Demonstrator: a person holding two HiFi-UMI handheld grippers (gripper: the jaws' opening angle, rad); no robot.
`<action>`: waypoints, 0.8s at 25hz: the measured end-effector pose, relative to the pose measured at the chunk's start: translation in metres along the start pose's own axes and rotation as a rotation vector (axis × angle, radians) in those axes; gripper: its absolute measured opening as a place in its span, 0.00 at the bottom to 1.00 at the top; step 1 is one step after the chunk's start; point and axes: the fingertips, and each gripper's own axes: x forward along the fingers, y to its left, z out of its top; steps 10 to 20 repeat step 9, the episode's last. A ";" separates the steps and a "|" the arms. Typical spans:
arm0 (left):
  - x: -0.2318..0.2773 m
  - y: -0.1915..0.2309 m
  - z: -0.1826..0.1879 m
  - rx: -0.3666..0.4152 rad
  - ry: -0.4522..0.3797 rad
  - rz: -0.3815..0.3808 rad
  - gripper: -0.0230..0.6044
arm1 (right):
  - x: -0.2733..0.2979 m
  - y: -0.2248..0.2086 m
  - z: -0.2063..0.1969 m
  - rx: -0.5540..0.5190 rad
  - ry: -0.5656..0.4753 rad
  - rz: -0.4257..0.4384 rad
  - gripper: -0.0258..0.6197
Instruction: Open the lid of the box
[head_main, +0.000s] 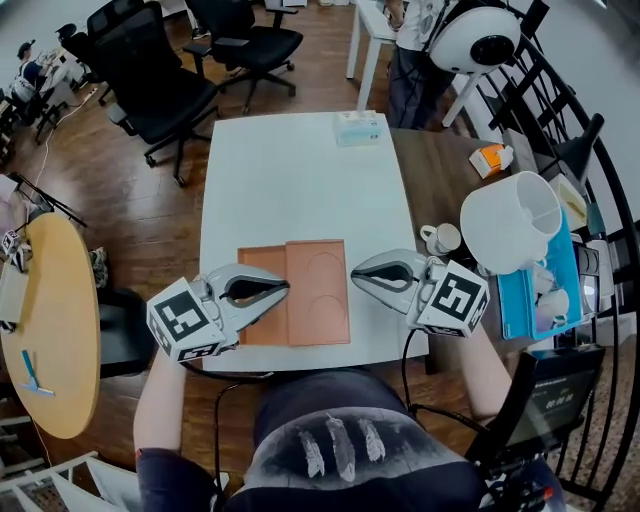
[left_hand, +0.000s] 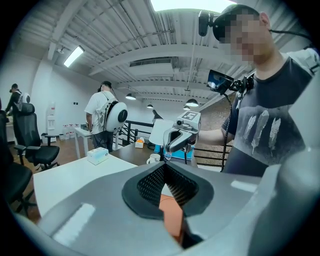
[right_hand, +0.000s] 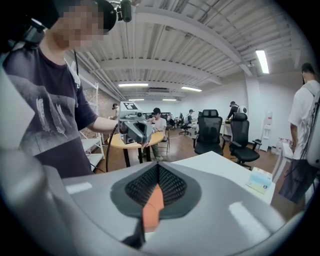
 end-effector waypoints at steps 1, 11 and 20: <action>0.000 0.000 0.000 0.000 -0.002 0.003 0.06 | 0.000 0.000 -0.001 -0.002 0.007 0.001 0.04; -0.019 0.001 -0.009 -0.002 0.019 0.021 0.06 | 0.015 0.005 0.006 0.011 0.006 -0.007 0.04; -0.019 0.001 -0.009 -0.002 0.019 0.021 0.06 | 0.015 0.005 0.006 0.011 0.006 -0.007 0.04</action>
